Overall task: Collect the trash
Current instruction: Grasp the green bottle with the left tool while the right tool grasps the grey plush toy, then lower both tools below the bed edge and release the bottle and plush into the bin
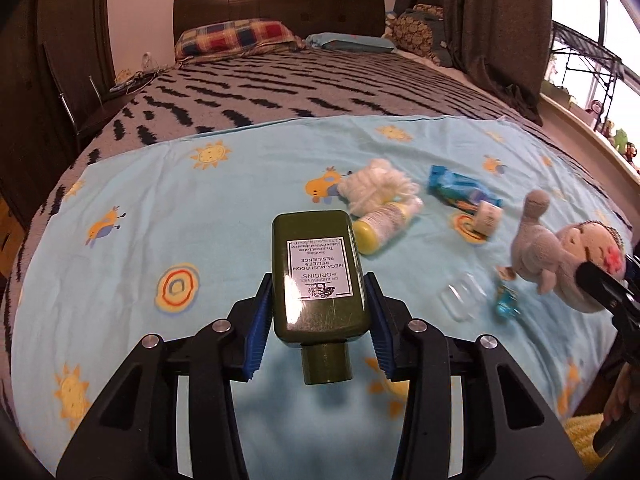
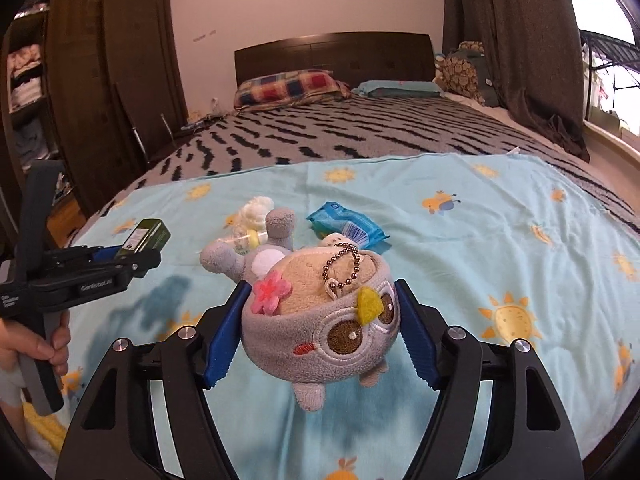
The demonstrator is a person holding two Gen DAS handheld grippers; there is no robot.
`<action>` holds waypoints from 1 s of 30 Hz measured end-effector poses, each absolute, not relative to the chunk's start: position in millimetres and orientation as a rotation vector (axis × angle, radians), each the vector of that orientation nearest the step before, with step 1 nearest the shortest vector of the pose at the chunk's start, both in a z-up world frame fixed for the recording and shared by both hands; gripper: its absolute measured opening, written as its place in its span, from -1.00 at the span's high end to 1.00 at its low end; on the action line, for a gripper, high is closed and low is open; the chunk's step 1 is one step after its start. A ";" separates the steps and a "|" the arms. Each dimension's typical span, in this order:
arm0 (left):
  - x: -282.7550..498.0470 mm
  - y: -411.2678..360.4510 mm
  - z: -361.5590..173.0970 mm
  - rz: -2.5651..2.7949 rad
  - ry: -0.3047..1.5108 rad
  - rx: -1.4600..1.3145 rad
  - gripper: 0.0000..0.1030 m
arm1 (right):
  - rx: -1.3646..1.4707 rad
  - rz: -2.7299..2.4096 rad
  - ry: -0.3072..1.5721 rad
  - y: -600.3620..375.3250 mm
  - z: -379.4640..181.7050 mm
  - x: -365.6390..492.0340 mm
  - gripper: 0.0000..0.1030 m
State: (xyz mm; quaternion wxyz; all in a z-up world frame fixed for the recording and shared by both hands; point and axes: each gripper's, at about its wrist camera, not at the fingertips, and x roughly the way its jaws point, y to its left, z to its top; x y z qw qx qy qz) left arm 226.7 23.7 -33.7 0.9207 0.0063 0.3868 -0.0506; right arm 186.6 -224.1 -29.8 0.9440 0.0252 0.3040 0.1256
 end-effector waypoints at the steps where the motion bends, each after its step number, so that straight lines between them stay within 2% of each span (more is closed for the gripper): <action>1: 216.3 21.6 -29.8 -0.112 0.788 0.014 0.19 | 0.053 0.256 0.619 -224.2 -27.4 181.7 -0.40; 9: 130.2 9.4 -19.0 -0.180 0.759 -0.001 0.19 | 0.046 0.268 0.615 -225.8 -9.7 114.4 -0.41; 16: 62.9 0.0 -36.4 -0.246 0.766 -0.009 0.19 | 0.029 0.292 0.663 -227.7 -24.4 55.1 -0.41; 22: 19.6 -6.4 -73.4 -0.283 0.821 -0.001 0.19 | -0.023 0.286 0.761 -231.9 -64.8 14.4 -0.41; 30: -14.8 -15.1 -139.6 -0.324 0.956 -0.015 0.19 | 0.050 0.245 0.894 -240.2 -121.9 -10.6 -0.41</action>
